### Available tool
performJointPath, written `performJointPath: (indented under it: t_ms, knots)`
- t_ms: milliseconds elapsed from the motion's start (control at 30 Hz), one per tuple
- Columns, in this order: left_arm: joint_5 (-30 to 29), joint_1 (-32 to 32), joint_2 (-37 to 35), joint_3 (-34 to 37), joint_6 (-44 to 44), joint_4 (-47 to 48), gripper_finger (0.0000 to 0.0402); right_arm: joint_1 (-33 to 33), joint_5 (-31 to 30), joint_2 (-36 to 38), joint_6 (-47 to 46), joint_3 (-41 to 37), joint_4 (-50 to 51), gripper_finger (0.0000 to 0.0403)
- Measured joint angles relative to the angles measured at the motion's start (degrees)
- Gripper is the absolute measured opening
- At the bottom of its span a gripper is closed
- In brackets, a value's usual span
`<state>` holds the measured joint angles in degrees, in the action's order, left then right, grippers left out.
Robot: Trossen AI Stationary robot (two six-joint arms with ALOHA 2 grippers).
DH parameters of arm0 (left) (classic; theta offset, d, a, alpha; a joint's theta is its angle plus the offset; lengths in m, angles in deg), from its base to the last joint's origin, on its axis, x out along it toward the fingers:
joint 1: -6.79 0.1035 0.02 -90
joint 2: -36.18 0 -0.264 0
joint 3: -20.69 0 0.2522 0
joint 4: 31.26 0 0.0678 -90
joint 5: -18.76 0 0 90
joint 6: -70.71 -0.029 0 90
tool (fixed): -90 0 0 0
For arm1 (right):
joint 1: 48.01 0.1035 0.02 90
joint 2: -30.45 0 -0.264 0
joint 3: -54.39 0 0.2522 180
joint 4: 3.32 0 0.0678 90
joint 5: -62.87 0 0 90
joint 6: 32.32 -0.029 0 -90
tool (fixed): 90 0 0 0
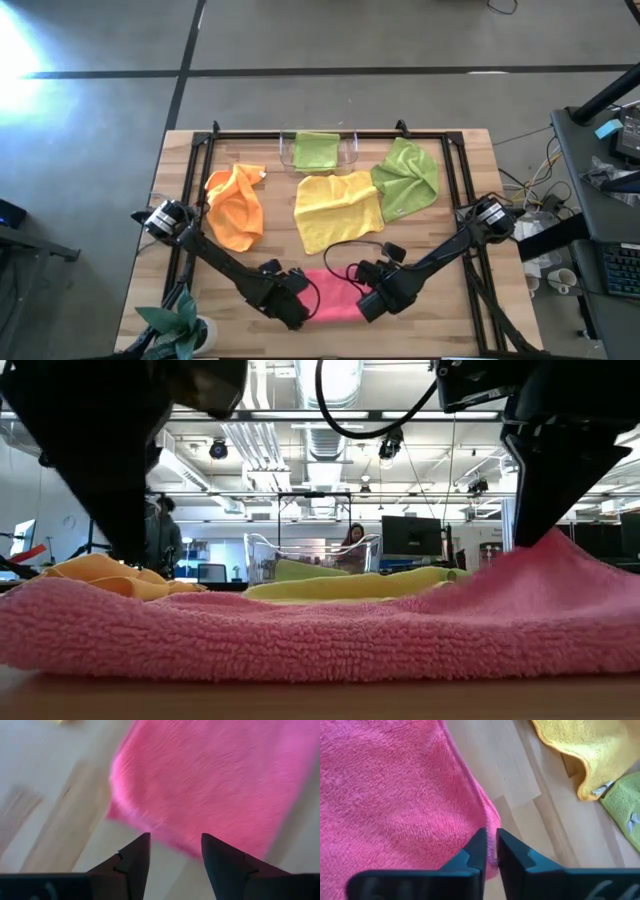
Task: Fold microfiber towels
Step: Fold the pink microfiber cloth
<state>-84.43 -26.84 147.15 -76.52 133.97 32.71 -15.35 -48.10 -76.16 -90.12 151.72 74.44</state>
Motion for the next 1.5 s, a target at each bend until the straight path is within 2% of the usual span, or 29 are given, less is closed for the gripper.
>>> performJointPath:
  t_ms: [133, 367, 667, 833, 1033, 1167, 1333, 1500]
  knots:
    - [-2.7, 0.1, 0.2, 0.3, -5.0, -6.9, 0.0161, -1.0, 0.0, 0.1, 0.0, 0.0, 0.9, 0.0085]
    - [-4.7, 1.8, 1.4, 1.0, -7.1, -9.2, 0.0161, 0.0, 1.8, 3.3, -2.3, 1.4, 9.3, 0.0127]
    - [-1.0, 1.9, 1.7, 7.1, -3.5, -19.2, 0.0158, 5.7, 1.5, 7.0, -7.2, 1.3, 8.9, 0.0126]
    - [-1.0, 2.2, 1.7, 9.4, -2.3, -19.2, 0.012, 7.2, 1.5, 6.5, -7.3, 0.9, 7.3, 0.0118]
    - [-1.5, 3.9, 1.3, 10.8, -10.5, -15.3, 0.0065, 7.5, 1.5, 6.4, -9.2, 0.2, 6.6, 0.011]
    - [-4.2, 6.7, 1.3, 11.1, -16.5, -8.3, 0.0041, 7.5, 1.4, 6.4, -9.2, 0.2, 6.4, 0.0107]
    - [-5.6, 10.7, 0.4, 11.2, -18.8, 1.9, 0.0028, 7.5, 1.4, 6.4, -9.2, 0.2, 6.2, 0.0109]
    - [-5.3, 11.6, -3.3, 9.6, -18.7, 2.5, 0.0027, 7.5, 1.4, 6.4, -9.3, 0.2, 6.1, 0.0105]
